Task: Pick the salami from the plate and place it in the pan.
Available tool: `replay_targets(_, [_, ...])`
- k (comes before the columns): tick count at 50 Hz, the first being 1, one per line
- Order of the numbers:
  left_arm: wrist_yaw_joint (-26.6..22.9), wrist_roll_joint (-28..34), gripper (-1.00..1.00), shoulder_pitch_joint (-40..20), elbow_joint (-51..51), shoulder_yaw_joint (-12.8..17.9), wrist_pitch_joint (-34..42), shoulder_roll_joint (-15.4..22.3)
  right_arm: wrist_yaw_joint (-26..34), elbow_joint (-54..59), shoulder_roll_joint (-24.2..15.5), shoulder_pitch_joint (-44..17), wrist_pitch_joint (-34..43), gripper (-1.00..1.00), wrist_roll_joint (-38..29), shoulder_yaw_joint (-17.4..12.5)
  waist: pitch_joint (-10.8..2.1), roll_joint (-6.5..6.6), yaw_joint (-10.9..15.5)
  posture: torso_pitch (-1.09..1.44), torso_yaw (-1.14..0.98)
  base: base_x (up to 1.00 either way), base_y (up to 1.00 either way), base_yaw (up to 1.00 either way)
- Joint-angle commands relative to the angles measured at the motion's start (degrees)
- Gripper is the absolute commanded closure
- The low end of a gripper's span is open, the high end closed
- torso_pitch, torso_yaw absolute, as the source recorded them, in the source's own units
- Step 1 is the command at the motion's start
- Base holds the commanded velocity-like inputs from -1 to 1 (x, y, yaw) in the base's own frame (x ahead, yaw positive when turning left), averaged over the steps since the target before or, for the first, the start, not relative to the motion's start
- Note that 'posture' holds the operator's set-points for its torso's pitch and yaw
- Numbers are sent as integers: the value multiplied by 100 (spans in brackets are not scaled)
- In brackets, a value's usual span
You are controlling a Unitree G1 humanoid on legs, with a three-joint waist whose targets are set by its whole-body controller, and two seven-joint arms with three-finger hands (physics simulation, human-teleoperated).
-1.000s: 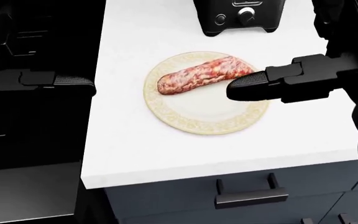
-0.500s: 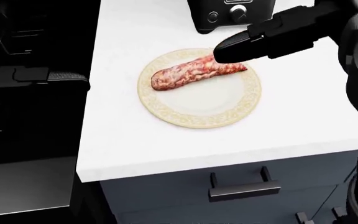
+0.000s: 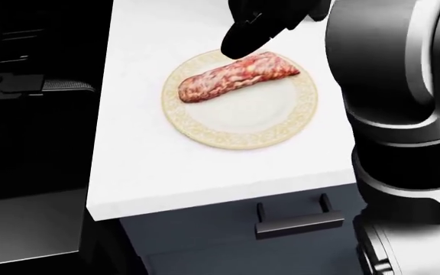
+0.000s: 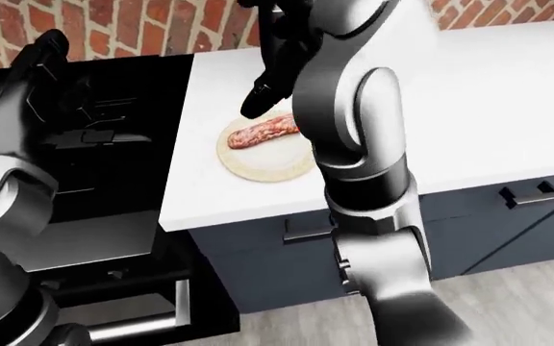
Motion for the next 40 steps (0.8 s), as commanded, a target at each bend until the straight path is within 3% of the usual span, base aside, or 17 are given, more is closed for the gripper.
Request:
replay_targets(1, [35,-35,-100,-149,-130,56,-163,71,311,-101,59,-239,-363,-63,-524,-171,-169,24,-8,0,0,0,0,0])
replay_targets(3, [57,-70,-100,-164,-131,66,-150,87,524,-40,131,-287,-549,-56,-748,-228,-168,35,-14,0,0,0,0,0])
replay_targets(5, [81,-104,-100,-171,-142,74,-135,99,632,33,212,-306,-723,-71,-903,-301,-168,45,-20,0,0,0,0,0])
replay_targets(11, [109,-172,-100,-157,-107,79,-192,131,661,335,378,-332,-1180,-54,-1078,-403,-183,66,-43,0,0,0,0,0])
replay_targets(19, [178,-263,-100,-167,-97,87,-192,162,702,413,549,-104,-1667,-56,-1189,-358,-180,85,-64,0,0,0,0,0])
replay_targets(25, [203,-307,-100,-145,-74,92,-226,187,672,559,654,-48,-2025,-50,-1266,-325,-171,98,-81,0,0,0,0,0])
replay_targets(26, [214,-328,-100,-164,-85,108,-196,196,698,568,652,-19,-2117,-41,-1290,-299,-173,101,-83,0,0,0,0,0])
replay_targets(32, [241,-365,-100,-147,-91,100,-212,212,646,631,786,78,-2257,-51,-1352,-313,-168,107,-96,0,0,0,0,0])
replay_targets(40, [245,-368,-100,-118,-89,68,-254,209,492,885,816,122,-2670,-45,-1392,-261,-176,116,-99,0,0,0,0,0])
